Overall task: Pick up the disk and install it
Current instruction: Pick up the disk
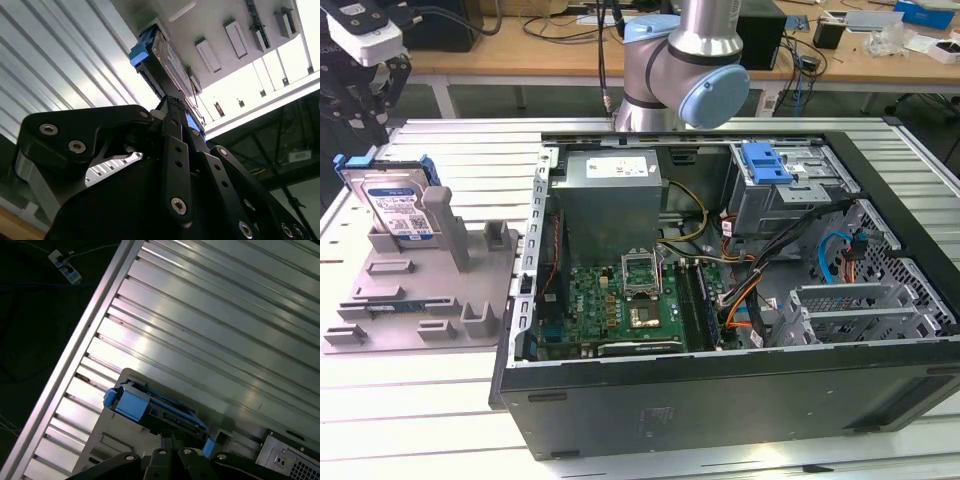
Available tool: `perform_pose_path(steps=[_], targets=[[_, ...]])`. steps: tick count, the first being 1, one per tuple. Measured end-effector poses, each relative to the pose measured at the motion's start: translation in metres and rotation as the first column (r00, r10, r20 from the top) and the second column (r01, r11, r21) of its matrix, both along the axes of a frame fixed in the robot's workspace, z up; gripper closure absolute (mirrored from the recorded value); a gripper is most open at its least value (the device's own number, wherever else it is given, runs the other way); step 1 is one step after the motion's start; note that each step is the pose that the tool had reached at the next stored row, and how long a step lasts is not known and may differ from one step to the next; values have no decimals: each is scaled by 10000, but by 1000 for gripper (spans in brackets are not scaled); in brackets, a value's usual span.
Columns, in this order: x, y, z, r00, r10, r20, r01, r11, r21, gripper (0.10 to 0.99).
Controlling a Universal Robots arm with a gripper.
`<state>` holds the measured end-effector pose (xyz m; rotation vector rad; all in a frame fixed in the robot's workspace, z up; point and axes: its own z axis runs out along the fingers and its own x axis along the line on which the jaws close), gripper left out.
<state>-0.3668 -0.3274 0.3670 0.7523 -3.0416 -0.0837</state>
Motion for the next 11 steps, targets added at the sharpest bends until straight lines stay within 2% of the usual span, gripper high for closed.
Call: perform_pose_path(steps=[2,5,10,11], targets=[[0,0,-3,9991,425,-1,-425,9991,11,980],[0,0,-7,9945,1049,1,-1049,9945,27,980],[0,0,-15,9754,2205,4,-2205,9754,50,980],[0,0,-17,9661,2580,7,-2580,9661,57,980]])
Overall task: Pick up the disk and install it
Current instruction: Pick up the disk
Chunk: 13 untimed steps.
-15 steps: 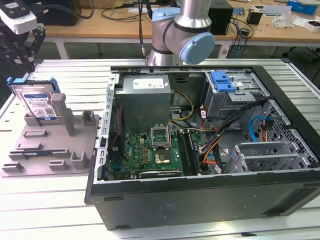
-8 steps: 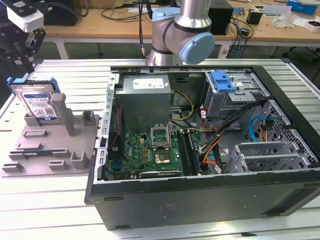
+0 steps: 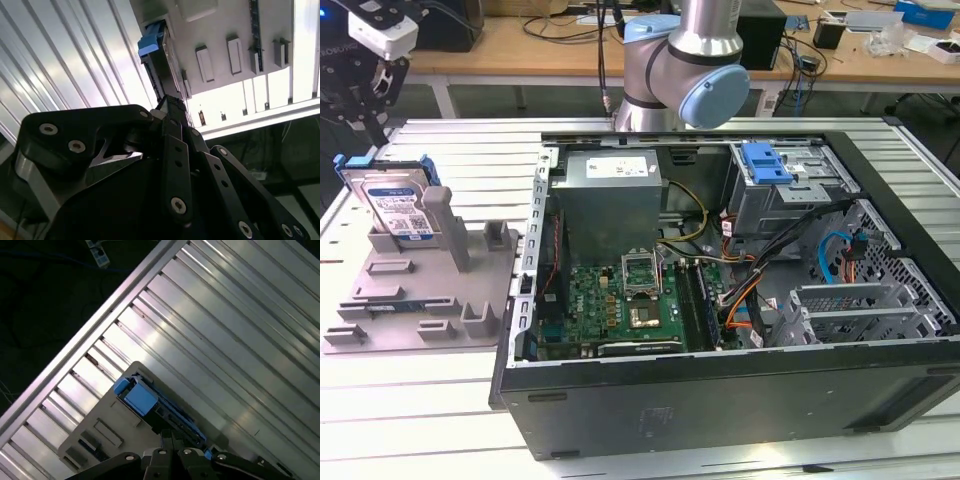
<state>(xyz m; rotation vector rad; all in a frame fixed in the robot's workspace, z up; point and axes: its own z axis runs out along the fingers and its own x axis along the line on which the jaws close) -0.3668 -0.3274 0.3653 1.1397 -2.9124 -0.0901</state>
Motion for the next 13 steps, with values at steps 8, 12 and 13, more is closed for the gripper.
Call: perform_pose_path(steps=[8,12,13], targets=[[1,-1,-9,9826,1855,1,-1855,9826,19,980],[0,0,-13,9571,2897,1,-2897,9571,20,980],[0,0,-14,9508,3099,2,-3099,9508,20,980]])
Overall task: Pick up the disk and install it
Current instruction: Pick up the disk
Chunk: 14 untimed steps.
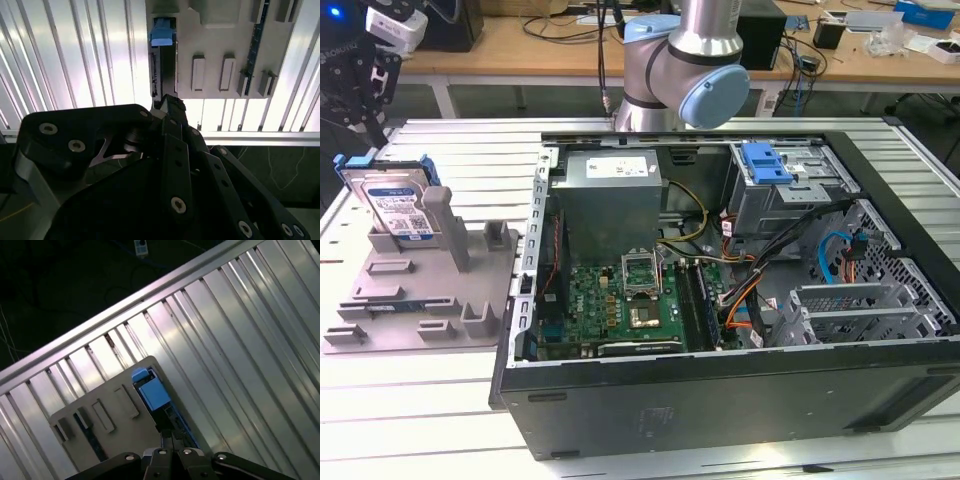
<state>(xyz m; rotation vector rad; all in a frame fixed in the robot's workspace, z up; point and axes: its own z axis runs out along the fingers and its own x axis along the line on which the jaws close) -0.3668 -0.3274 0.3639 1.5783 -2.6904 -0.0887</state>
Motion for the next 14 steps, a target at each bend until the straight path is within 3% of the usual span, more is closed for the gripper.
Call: perform_pose_path(steps=[4,8,11,13,14], targets=[[0,0,-2,9969,784,0,-784,9969,3,980],[0,0,-3,9880,1547,-1,-1547,9880,4,980],[0,0,-4,9776,2103,0,-2103,9776,4,980],[0,6,-5,9654,2609,0,-2609,9654,4,980],[0,8,-5,9623,2719,-1,-2719,9623,4,980]])
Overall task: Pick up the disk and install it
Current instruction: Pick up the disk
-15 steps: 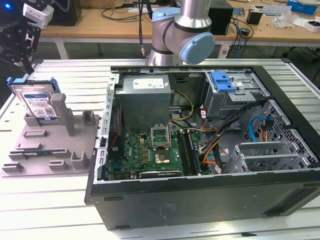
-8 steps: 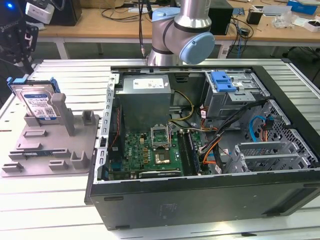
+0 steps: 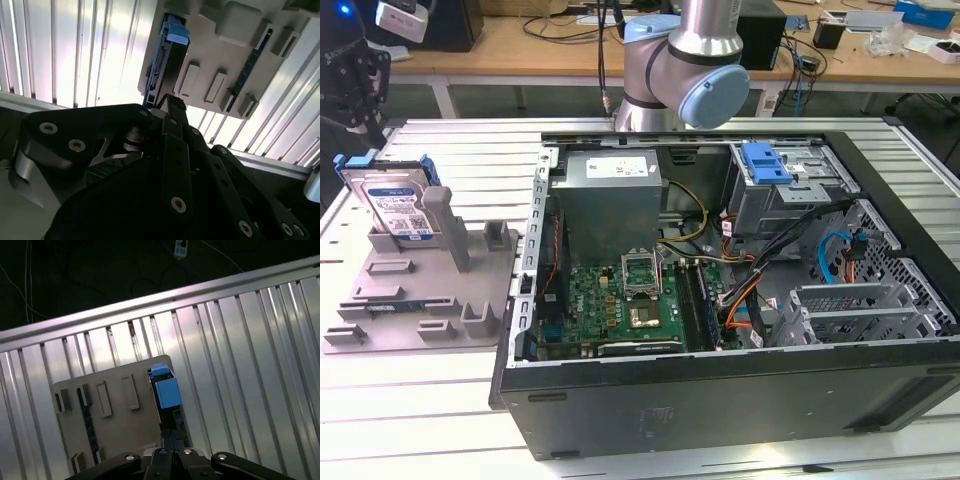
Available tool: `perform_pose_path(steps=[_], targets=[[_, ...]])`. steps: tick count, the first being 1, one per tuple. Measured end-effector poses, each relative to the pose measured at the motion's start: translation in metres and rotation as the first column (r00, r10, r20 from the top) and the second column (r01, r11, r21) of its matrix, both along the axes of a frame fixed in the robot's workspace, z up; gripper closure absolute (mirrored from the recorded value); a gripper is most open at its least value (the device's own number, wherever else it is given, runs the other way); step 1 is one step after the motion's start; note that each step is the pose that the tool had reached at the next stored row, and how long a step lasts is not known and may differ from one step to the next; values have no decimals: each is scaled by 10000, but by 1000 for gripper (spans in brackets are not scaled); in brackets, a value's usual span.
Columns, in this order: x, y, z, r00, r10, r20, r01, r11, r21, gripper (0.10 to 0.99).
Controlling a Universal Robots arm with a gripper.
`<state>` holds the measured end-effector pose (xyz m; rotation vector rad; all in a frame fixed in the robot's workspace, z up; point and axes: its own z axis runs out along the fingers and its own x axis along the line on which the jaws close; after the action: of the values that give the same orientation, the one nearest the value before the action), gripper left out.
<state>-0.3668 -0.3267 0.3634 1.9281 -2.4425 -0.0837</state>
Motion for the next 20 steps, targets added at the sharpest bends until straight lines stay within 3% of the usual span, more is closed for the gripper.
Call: perform_pose_path(steps=[7,11,12,13,14,20], targets=[[-3,52,-4,9964,844,1,-844,9964,0,980],[-22,92,-6,9953,972,1,-972,9953,0,973],[-32,95,-7,9951,989,1,-989,9951,-1,918],[-40,95,-7,9950,996,1,-996,9950,-1,918],[-48,95,-7,9949,1004,1,-1004,9949,-2,847],[-84,95,-6,9939,1106,-6,-1106,9938,-57,839]])
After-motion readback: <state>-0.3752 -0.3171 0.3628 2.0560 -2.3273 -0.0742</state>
